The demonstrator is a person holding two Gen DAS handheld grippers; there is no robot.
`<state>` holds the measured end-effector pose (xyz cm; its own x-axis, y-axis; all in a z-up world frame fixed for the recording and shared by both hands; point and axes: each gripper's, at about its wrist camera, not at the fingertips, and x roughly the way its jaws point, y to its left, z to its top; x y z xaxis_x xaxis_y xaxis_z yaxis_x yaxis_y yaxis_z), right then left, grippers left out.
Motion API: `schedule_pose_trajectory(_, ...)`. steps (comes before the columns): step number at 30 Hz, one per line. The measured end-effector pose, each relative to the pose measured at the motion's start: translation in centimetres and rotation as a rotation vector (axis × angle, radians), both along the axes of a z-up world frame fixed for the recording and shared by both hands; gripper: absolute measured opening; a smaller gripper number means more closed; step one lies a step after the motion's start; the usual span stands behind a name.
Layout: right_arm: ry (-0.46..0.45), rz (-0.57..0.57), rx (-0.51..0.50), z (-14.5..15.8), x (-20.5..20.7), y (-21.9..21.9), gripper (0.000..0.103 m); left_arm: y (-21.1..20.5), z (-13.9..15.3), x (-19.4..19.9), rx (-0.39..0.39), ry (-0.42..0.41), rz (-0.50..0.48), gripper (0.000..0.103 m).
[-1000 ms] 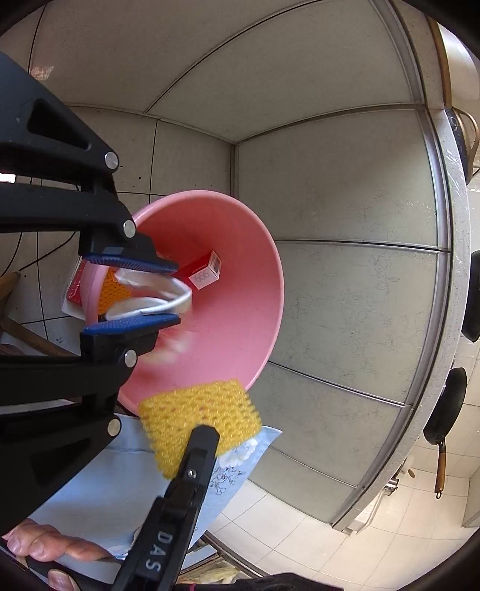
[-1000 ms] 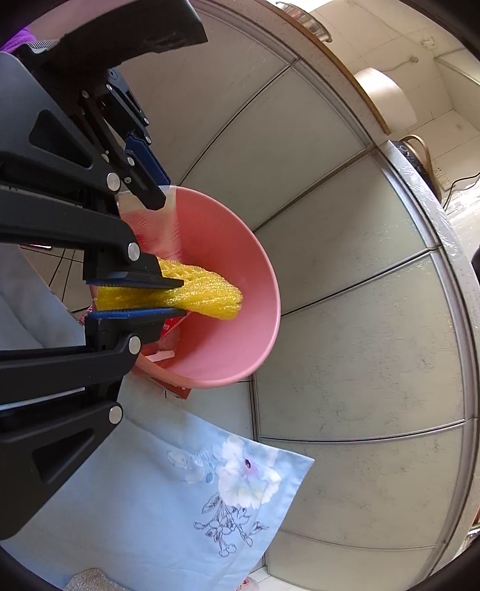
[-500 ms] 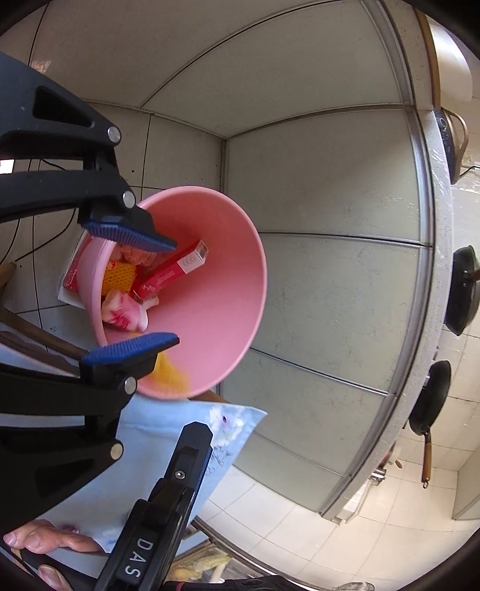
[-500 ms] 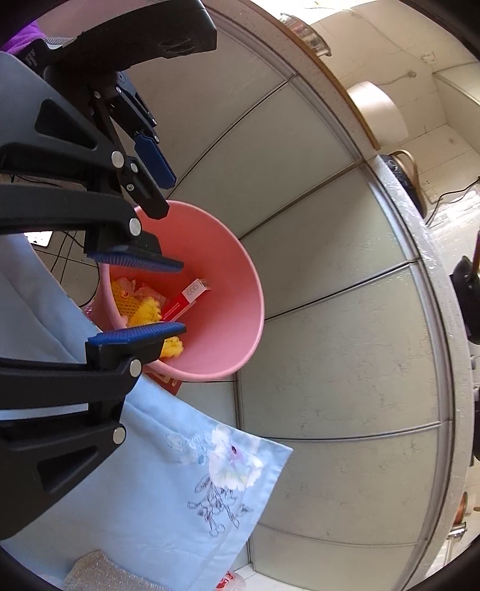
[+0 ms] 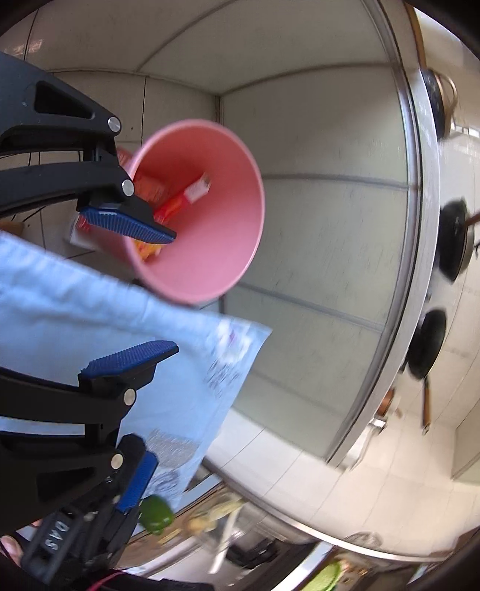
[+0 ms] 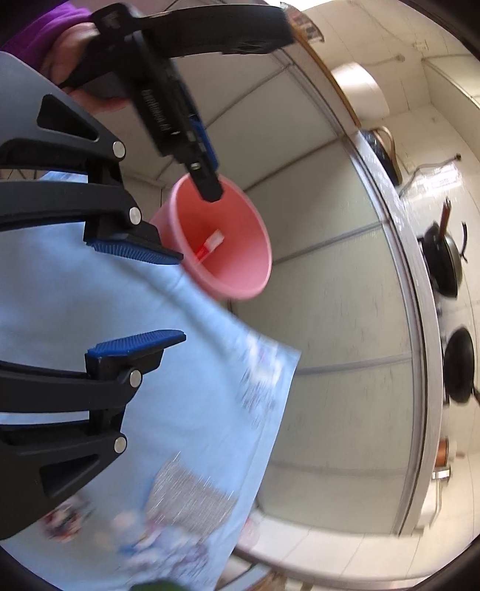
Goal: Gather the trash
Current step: 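Move both open tools back over the table, then grasp the silver mesh scrubber with the left tool while the right tool reaches the crumpled wrapper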
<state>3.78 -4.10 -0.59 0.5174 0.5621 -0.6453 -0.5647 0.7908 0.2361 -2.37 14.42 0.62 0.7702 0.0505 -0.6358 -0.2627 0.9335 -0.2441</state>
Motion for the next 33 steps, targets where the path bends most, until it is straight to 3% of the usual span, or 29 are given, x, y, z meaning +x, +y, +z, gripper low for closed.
schedule_pose_trajectory(8,0.002,-0.196,0.012,-1.0,-2.6,-9.3,0.039,-6.9,-1.0,1.8,-0.020,0.037,-0.173,0.054)
schedule_pose_trajectory(17,0.057,-0.361,0.064,-3.5,-2.5,-18.2,0.040,-11.3,-2.8,5.0,-0.060,0.038,-0.241,0.055)
schedule_pose_trajectory(22,0.084,-0.362,0.069,-4.4,-1.4,-19.5,0.040,-12.9,-5.0,8.9,-0.192,0.062,-0.222,0.055)
schedule_pose_trajectory(33,0.159,-0.322,0.020,-7.0,1.5,-19.0,0.040,-16.6,-8.3,14.8,-0.179,0.093,-0.252,0.055)
